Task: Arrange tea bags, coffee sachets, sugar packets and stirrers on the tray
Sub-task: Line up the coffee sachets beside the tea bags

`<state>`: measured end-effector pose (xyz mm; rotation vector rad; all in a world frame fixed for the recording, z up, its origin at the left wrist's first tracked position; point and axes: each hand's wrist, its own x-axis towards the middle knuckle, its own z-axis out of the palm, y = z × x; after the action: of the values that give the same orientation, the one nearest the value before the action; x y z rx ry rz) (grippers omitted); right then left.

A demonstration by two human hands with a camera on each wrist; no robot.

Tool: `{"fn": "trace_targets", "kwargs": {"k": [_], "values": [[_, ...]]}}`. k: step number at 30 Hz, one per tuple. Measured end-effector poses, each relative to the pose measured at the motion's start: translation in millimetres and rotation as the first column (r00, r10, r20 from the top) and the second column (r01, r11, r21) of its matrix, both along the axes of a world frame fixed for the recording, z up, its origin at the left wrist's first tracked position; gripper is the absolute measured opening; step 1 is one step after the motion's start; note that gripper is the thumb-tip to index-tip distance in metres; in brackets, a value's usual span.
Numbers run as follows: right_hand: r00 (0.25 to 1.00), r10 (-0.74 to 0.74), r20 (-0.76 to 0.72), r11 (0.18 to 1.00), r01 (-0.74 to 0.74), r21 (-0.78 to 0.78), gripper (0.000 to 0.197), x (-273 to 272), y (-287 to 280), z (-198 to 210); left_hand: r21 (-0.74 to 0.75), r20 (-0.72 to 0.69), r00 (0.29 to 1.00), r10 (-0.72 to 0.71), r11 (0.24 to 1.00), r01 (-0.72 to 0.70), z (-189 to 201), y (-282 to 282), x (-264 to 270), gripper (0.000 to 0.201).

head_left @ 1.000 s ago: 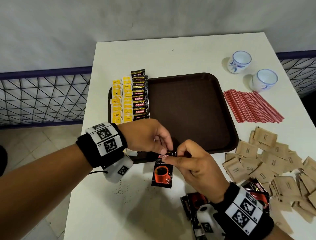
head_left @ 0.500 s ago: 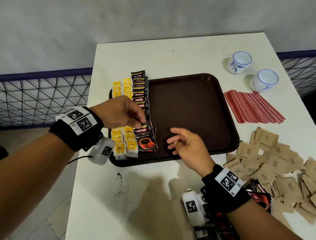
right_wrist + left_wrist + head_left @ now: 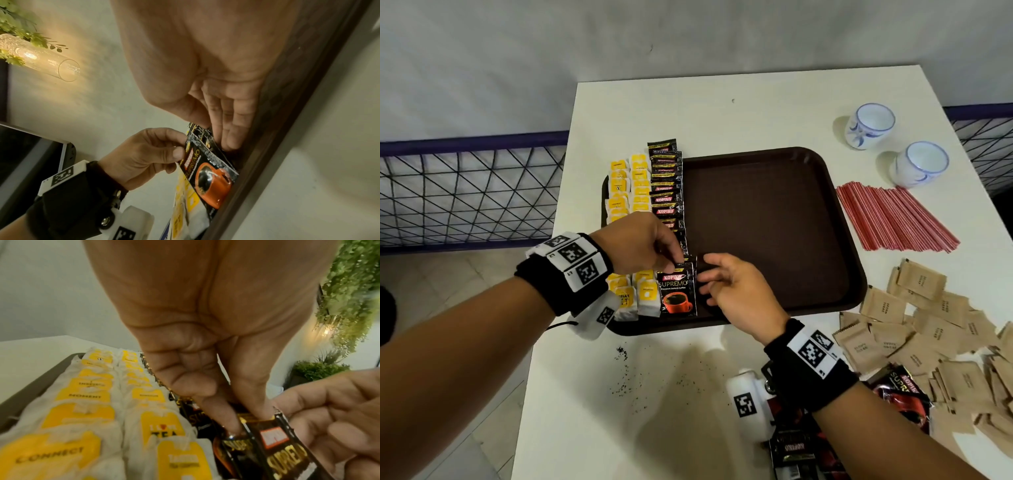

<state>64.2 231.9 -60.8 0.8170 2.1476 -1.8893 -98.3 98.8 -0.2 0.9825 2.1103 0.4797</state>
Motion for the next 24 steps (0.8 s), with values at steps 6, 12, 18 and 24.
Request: {"fn": "trace_targets", "kwargs": {"k": [6,12,18,24], "values": [[1.000,0.014,-0.010,0.999,-0.014,0.043,0.050,-3.1,-5.9,0.1,0.007,-0.087,0.996,-0.003,1.000,0.003,-8.3,-3.3,3.1,0.016],[1.000,0.000,-0.017,0.999,0.000,0.045,0.048,-4.3,-6.9,2.7,0.029,-0.162,0.986,-0.025,0.999,0.030,-13.2,-3.2,6.9,0.015],[1.000,0.014,-0.007,0.999,-0.013,0.043,0.049,-2.3,-5.7,7.7,-0.001,-0.251,0.966,-0.061,0.998,0.063,-13.3,-4.0,8.3,0.016],[0.997,-0.073,-0.026,0.990,0.076,0.120,0.035,40.7,29.8,28.8,0.136,-0.337,0.941,-0.038,0.987,0.089,0.8,4.0,37.5,0.009]]}}
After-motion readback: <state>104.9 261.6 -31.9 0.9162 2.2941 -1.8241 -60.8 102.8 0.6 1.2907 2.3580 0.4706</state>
